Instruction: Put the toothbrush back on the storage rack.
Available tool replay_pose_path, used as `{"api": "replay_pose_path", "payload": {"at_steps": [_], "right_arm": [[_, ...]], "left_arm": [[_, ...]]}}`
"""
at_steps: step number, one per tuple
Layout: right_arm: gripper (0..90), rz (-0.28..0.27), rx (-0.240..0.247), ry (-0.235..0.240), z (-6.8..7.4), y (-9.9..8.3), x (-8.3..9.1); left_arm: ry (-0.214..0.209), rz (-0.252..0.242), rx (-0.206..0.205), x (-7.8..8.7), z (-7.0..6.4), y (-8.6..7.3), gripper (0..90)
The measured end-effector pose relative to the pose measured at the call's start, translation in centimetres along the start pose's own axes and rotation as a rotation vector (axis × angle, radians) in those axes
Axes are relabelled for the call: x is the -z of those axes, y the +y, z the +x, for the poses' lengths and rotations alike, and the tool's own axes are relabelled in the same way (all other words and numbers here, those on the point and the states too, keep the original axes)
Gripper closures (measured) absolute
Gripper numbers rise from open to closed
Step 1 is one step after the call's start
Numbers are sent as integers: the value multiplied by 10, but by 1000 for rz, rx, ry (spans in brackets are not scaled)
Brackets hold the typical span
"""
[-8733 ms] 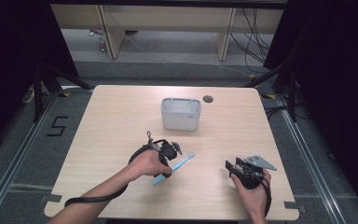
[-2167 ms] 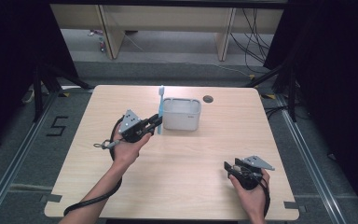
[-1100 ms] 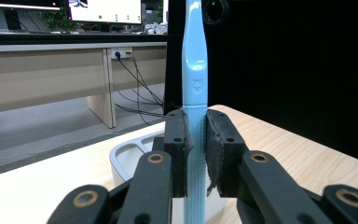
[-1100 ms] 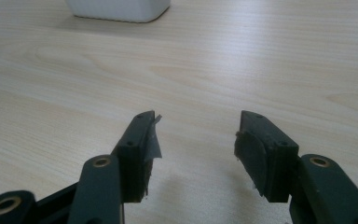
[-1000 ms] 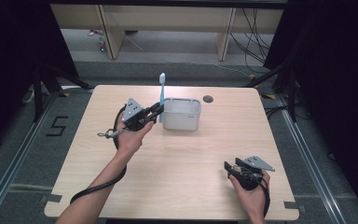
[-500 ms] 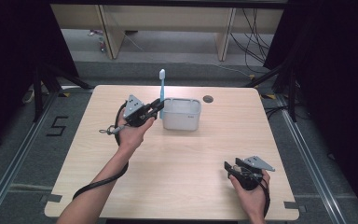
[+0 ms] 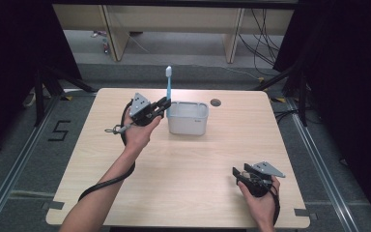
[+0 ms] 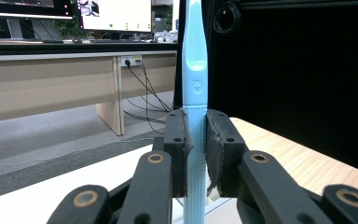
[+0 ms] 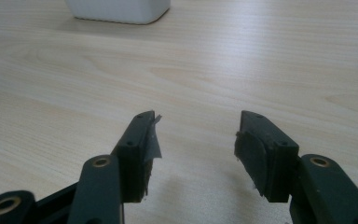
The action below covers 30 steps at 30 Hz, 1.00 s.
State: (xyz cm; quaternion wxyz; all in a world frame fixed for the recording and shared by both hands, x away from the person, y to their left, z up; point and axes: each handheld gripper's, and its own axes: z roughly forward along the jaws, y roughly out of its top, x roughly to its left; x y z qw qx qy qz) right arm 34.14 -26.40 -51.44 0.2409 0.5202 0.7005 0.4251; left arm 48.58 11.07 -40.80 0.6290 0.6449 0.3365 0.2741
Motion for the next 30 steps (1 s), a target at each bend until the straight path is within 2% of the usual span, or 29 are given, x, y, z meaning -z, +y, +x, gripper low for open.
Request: {"api": "replay_pose_path", "payload": {"at_steps": [8,9,10,11,14,17,18,22,23,30], "right_arm": [[475,0,-1,2,0,0,0],[474,10,-33,8,2,0,0],[474,-1,-2,3,0,0,0],[475,-2,-1,4,0,0,0],[474,-8,-17,18,1,-1,-1],[474,-1,-26,12,1,-1,0],[475,-14,-27,17,1,-1,-1],[474,-12,-26,17,1,-1,-1],[474,-12,-2,9,0,-1,-1],[474,-8,-16,20,1,-1,-1]], "left_arm": [[7,2,4,-6,2,-3,786],[7,1,4,-7,2,-3,787],[7,1,4,-8,2,-3,787],[6,3,1,-9,3,-3,787],[8,5,0,-12,3,-3,786],[11,4,1,-14,4,-2,787],[10,4,-1,-15,4,-1,786],[12,4,4,-18,5,-1,787],[14,2,5,-19,5,-1,786],[22,8,3,-24,9,-3,786]]}}
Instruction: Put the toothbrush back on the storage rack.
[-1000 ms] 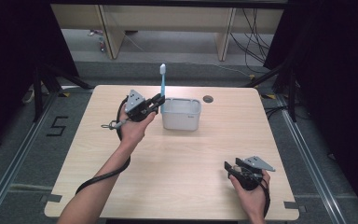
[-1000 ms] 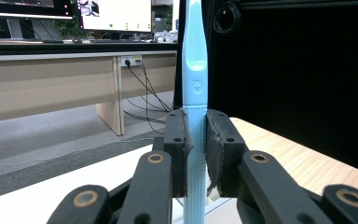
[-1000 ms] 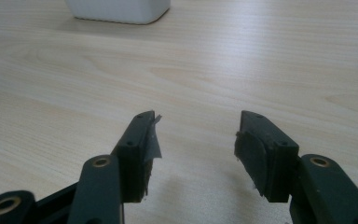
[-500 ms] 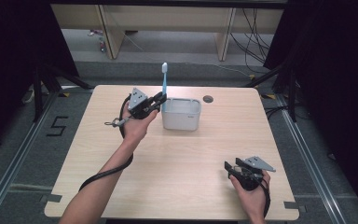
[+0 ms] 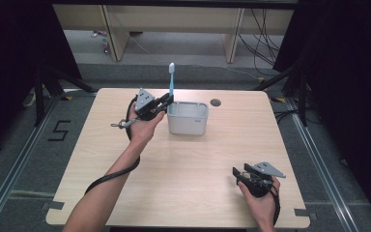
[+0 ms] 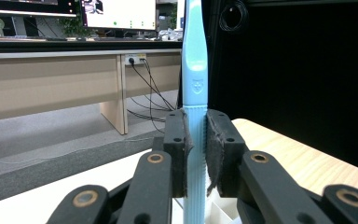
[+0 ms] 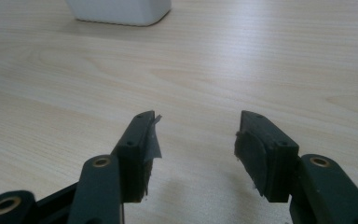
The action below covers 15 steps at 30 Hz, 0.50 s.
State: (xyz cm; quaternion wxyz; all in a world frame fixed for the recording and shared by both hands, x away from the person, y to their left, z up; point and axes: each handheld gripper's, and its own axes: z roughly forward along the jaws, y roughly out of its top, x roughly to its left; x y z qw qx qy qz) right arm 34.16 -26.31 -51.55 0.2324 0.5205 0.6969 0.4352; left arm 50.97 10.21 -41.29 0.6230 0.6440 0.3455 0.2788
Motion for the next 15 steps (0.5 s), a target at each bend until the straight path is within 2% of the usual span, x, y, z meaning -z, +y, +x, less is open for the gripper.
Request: {"api": "replay_pose_path", "payload": {"at_steps": [1,2,14,15], "right_arm": [[474,1,5,0,0,0,0],[474,4,-16,1,1,0,1],[474,-1,-13,5,1,0,0],[474,15,-17,-4,1,0,2]], "left_arm": [[1,1,3,-1,0,0,786],[0,3,-1,-1,1,-1,786],[6,14,6,-10,3,-5,786],[5,15,8,-11,3,-5,786]]}}
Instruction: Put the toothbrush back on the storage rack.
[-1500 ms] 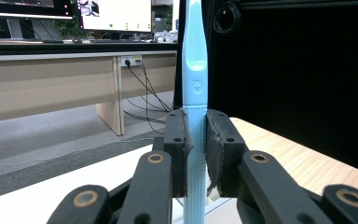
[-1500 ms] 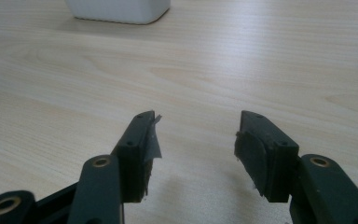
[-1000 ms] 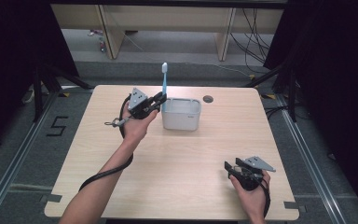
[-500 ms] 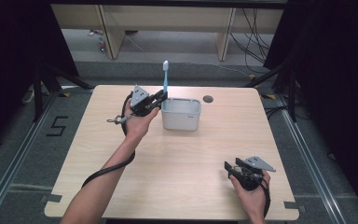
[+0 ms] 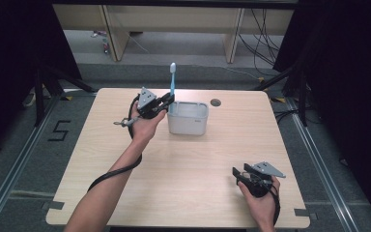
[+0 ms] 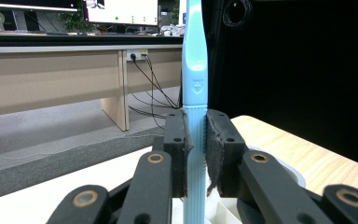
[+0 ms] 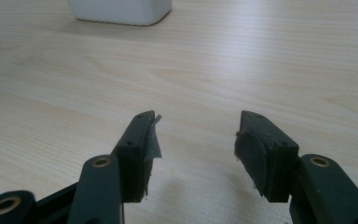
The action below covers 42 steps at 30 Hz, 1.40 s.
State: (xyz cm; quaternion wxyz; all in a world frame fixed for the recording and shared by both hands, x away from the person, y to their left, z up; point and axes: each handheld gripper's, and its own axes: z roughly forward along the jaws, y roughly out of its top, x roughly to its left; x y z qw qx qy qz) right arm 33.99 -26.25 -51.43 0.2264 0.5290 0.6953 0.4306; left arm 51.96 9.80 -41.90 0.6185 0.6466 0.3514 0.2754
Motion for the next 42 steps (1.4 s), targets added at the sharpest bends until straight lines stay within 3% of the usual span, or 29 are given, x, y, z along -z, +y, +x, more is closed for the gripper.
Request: {"api": "replay_pose_path", "payload": {"at_steps": [9,10,21,22,23,24,25,26,27,28,29,34,35,36,42], "right_arm": [[474,2,-10,4,1,0,0],[474,-11,36,-5,-2,0,-1],[474,-2,36,-4,-2,0,-1],[474,12,-5,4,1,0,0],[474,-3,41,-5,-2,0,-1],[474,-4,39,-4,-2,1,-1],[474,15,-12,4,2,0,-1],[474,-1,33,-7,-2,1,-1],[474,13,-11,2,1,0,-1],[474,12,-14,5,1,0,0],[474,-4,33,-5,-2,1,-1],[474,-7,39,-7,-2,0,-2],[474,7,-3,2,1,0,-1],[474,-7,39,-6,-2,0,-2],[474,-3,40,-9,-2,0,-2]], "left_arm": [[-1,17,3,-5,0,-6,786],[-1,19,4,-5,0,-6,786],[7,50,10,-4,1,-10,785],[7,52,10,-3,1,-10,786],[8,54,9,-3,1,-11,786],[9,56,9,-3,1,-11,786],[9,56,14,-3,1,-12,786],[9,58,12,-3,2,-12,785],[9,59,13,-3,1,-13,785],[8,61,13,-3,1,-13,786],[6,64,12,-3,1,-13,786],[8,67,8,-3,0,-13,785],[8,70,5,-2,0,-13,785],[9,70,6,-2,0,-13,785],[11,84,11,-2,0,-17,785]]}}
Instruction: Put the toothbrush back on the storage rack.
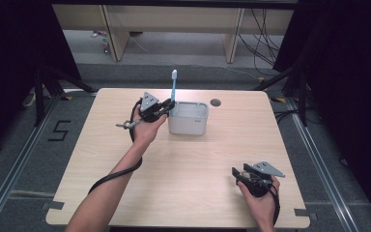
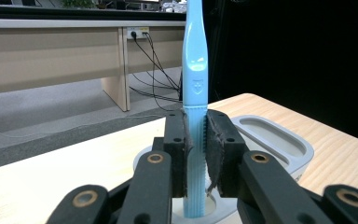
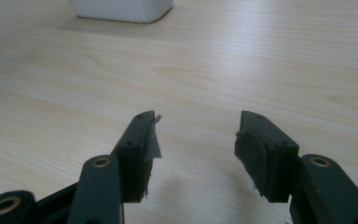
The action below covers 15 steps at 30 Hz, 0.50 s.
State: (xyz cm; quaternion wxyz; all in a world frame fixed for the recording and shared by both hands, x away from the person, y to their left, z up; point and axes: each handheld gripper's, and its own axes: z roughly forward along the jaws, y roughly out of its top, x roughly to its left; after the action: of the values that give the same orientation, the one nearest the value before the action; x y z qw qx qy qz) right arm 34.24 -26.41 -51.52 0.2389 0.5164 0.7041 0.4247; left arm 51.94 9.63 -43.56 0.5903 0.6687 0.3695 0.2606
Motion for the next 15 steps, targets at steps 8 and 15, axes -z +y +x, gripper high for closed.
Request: {"api": "replay_pose_path", "payload": {"at_steps": [8,15], "right_arm": [[474,7,-7,5,0,0,-1],[474,11,-17,12,1,0,0]], "left_arm": [[1,26,-1,-1,0,-4,785],[2,44,3,-1,-1,-5,785]]}}
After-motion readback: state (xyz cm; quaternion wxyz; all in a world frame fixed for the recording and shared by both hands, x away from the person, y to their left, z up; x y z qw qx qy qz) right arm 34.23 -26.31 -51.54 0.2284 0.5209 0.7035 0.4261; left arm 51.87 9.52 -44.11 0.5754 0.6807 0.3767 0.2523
